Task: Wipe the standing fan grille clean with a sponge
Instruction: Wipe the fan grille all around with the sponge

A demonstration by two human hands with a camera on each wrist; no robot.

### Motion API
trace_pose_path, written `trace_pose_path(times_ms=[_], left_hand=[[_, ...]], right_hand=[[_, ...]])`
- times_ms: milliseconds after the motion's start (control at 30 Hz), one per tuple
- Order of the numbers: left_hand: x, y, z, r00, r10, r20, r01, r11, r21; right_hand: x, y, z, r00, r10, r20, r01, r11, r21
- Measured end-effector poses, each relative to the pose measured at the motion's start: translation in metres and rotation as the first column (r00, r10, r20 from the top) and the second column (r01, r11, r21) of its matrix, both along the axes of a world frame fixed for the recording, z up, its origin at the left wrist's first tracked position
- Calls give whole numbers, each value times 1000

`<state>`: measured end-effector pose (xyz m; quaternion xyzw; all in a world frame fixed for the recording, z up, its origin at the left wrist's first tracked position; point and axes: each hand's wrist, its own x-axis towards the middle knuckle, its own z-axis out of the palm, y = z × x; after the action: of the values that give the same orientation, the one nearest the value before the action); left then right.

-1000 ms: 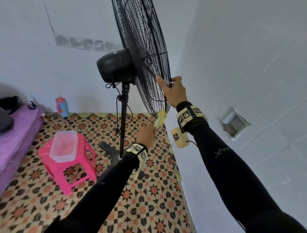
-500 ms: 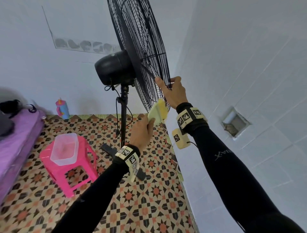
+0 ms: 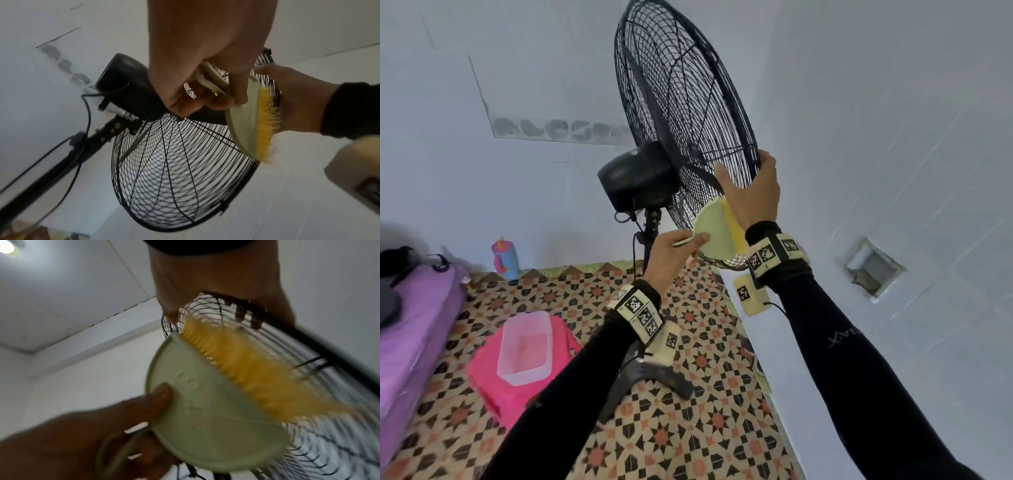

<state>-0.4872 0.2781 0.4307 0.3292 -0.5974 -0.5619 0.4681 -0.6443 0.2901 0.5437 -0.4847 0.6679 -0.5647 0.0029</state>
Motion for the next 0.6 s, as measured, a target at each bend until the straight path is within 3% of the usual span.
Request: trace_pose_path(times_ms=[133,300,600], left_hand=[[23,-38,8,973,-208,104,215,975,-64],[50,-83,18,934,-358,-24,357,934,-13],[36,-160,6,975,-119,-187,153,971,182]], right_hand=[[17,-15,4,990,-141,22,142,989,-37],[19,-16,4,975,-224,1,224,973,-63],[22,-13,2,965,-256,58,260,964,-62]])
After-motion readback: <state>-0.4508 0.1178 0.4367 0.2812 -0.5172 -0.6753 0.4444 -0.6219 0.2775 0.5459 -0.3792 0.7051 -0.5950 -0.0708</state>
